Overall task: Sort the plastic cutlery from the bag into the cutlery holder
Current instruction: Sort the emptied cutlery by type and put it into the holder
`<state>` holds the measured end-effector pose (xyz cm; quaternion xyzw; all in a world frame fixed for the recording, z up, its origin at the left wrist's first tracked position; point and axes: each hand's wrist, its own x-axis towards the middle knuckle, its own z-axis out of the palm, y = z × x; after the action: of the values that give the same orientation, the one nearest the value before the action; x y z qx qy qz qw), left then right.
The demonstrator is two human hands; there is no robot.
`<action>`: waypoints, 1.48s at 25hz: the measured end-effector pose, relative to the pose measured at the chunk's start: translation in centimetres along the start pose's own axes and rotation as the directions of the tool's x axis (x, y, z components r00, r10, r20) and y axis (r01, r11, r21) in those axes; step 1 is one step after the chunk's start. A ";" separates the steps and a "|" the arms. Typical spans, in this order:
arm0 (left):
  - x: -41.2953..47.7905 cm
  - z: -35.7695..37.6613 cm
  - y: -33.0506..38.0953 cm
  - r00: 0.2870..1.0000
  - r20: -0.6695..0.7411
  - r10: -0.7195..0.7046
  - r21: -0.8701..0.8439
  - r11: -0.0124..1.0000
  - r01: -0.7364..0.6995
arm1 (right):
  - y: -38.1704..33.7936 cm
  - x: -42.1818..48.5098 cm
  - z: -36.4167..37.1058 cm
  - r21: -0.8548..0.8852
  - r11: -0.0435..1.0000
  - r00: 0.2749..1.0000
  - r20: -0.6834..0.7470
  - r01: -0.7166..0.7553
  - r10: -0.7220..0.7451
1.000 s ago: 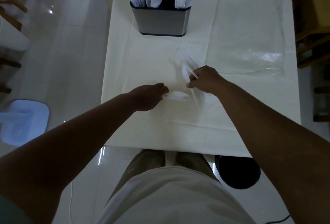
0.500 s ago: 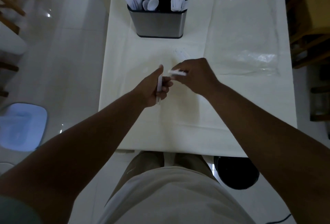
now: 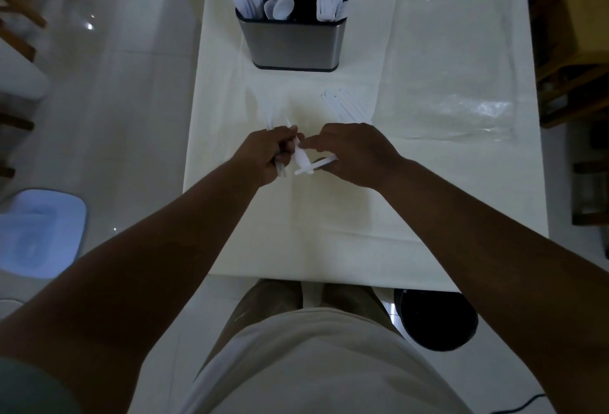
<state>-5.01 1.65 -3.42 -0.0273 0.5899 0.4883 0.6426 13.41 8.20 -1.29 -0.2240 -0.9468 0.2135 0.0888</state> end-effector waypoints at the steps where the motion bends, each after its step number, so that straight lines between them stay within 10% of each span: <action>1: -0.2 0.2 -0.3 1.000 0.018 0.005 0.027 1.000 -0.006 | -0.3 0.1 0.1 0.022 1.000 0.999 -0.026 0.022 -0.021; 5: -0.9 0.5 -0.6 0.993 -0.036 0.108 0.313 0.945 -0.092 | -1.6 1.8 -0.6 0.270 0.927 0.949 -0.104 -0.261 0.298; 8: -1.4 0.5 -0.4 0.980 0.105 0.170 0.518 0.832 -0.200 | -1.1 3.1 -1.9 0.641 0.469 0.708 0.169 -0.607 0.685; 10: -1.8 0.7 -0.4 0.958 0.205 0.201 0.584 0.760 -0.285 | -0.7 3.4 -2.3 0.716 0.236 0.615 0.328 -0.657 0.717; 15: -1.9 0.7 -0.3 0.978 0.159 0.139 0.481 0.854 -0.199 | 0.1 3.6 -2.7 0.798 0.059 0.557 0.364 -0.600 0.747; 18: -1.9 0.5 -0.3 0.979 0.201 0.047 0.326 0.939 -0.112 | 1.1 3.0 -2.7 0.751 0.451 0.713 0.038 -0.482 0.700; 22: -1.7 0.4 0.0 0.974 0.228 -0.012 0.156 0.987 -0.024 | 0.8 2.2 -2.8 0.308 0.929 0.936 -0.213 -0.207 0.280; 26: -1.2 0.9 0.1 0.966 0.257 -0.001 0.104 0.994 -0.026 | 0.2 1.2 -1.2 0.058 0.998 0.990 -0.138 0.023 -0.015; 37: 0.0 1.9 -0.4 0.982 0.182 0.056 0.265 0.959 -0.104 | 1.2 -0.8 1.3 -0.006 0.995 0.994 -0.015 0.104 -0.104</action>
<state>-3.36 2.60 -3.12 0.1281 0.5943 0.4281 0.6687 14.28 8.31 -3.08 -0.1764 -0.9569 0.2045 0.1066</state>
